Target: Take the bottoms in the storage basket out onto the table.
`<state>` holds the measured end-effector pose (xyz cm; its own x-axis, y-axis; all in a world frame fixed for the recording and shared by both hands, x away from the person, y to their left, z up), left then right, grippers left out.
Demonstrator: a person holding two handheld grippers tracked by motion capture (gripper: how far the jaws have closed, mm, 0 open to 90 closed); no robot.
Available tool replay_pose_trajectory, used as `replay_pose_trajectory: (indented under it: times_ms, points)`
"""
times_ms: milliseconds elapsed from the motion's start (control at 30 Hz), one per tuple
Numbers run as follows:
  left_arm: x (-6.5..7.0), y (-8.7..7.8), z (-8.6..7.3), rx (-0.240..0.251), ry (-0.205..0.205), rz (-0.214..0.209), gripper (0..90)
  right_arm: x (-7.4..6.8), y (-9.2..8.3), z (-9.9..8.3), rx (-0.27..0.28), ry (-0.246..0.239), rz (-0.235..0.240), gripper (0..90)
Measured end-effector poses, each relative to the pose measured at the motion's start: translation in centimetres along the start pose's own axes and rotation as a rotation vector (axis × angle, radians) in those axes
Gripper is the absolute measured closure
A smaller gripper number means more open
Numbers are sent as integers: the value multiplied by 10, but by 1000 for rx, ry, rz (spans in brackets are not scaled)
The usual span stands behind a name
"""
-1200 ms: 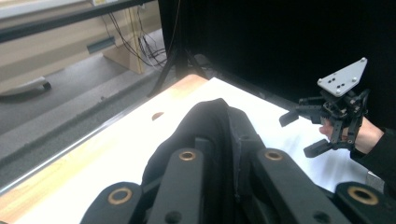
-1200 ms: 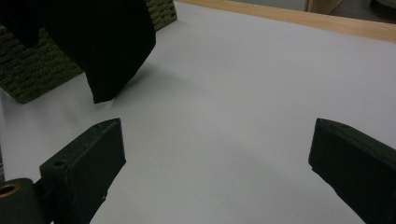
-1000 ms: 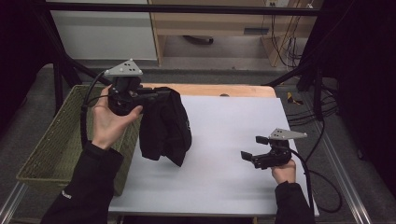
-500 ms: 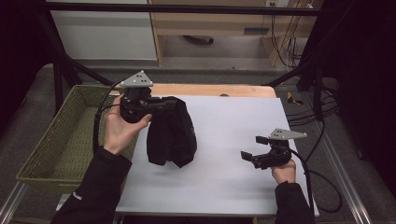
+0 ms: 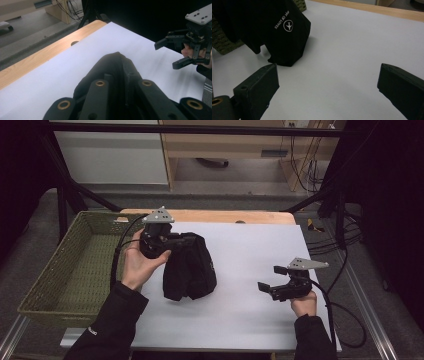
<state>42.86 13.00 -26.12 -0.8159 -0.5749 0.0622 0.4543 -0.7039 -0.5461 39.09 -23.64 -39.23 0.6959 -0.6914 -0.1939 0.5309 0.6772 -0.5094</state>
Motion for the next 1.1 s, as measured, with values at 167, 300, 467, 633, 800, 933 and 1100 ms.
replay_pose_trajectory:
  times_ms: [167,300,467,633,800,933,1100]
  points:
    - [1,9,-6,-9,-1,-10,837,0,0,0,-1,-1,-1,41]
    - [1,16,-11,-17,-3,-17,836,0,0,0,0,-1,-1,41]
    - [2,25,-17,-21,-7,-30,835,0,0,0,-2,0,-1,41]
    - [3,32,-23,-25,-8,-31,834,0,0,0,-2,-1,-1,41]
    - [4,41,-29,-40,-5,-36,831,0,0,0,-3,-1,-2,41]
    - [4,48,-35,-51,-11,-41,829,0,0,0,-3,-2,-2,41]
    - [5,58,-44,-67,-13,-44,829,0,0,0,-3,-2,-2,41]
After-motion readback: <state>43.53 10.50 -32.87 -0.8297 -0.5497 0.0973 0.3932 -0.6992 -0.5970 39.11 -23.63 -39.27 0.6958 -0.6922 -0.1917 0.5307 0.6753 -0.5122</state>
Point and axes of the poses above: each handheld gripper's, and its own axes: y roughly forward along the jaws, z roughly out of its top, x roughly to its right, the point moved 2 cm from there along y, roughly forward along the jaws, and after that the axes turned 3 degrees about -x, right-handed, at the moved point
